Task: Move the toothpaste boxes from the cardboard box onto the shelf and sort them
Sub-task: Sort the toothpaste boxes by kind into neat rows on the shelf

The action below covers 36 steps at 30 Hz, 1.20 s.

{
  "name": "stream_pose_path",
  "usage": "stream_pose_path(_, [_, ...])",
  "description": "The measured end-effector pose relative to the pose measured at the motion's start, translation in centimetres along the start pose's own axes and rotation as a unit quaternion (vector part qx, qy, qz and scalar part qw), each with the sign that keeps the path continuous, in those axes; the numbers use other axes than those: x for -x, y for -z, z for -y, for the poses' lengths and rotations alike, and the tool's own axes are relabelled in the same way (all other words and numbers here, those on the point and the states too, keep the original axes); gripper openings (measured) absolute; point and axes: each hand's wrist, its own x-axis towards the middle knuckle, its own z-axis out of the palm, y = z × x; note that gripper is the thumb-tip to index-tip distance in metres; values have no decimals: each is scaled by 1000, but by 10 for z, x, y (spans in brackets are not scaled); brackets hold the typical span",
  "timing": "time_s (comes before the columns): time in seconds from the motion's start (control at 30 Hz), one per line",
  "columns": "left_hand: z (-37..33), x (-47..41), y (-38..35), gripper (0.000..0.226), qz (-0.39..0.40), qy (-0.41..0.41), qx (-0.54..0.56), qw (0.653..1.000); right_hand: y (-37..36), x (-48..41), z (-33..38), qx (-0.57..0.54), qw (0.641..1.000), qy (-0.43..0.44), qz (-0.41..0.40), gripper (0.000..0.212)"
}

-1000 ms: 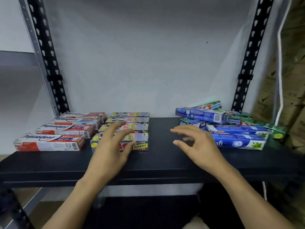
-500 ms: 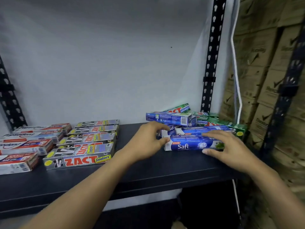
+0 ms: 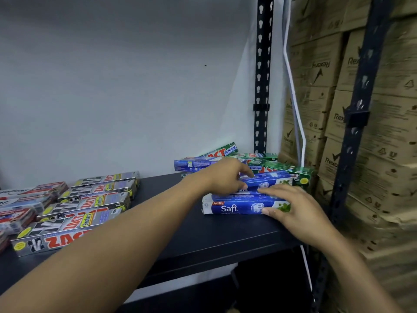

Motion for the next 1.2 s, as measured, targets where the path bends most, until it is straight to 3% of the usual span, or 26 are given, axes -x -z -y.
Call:
stream_pose_path(0.23, [3, -39, -13, 66, 99, 31, -63, 993, 0, 3, -2, -7, 1000, 2, -14, 44])
stream_pose_path(0.37, [16, -42, -16, 67, 85, 32, -18, 996, -1, 2, -4, -8, 1000, 4, -16, 43])
stream_pose_path(0.53, [25, -28, -14, 61, 25, 2, 18, 1000, -4, 3, -6, -9, 999, 15, -27, 41])
stream_pose_path(0.73, [39, 25, 1, 51, -119, -18, -70, 990, -10, 10, -1, 11, 998, 40, -42, 37])
stream_pose_path(0.93, [71, 99, -1, 48, -243, 29, -88, 966, -22, 13, 25, 27, 991, 74, -110, 34])
stream_pose_path(1.2, [124, 199, 25, 44, -301, 122, -104, 940, -49, -17, 88, -35, 981, 120, -149, 32])
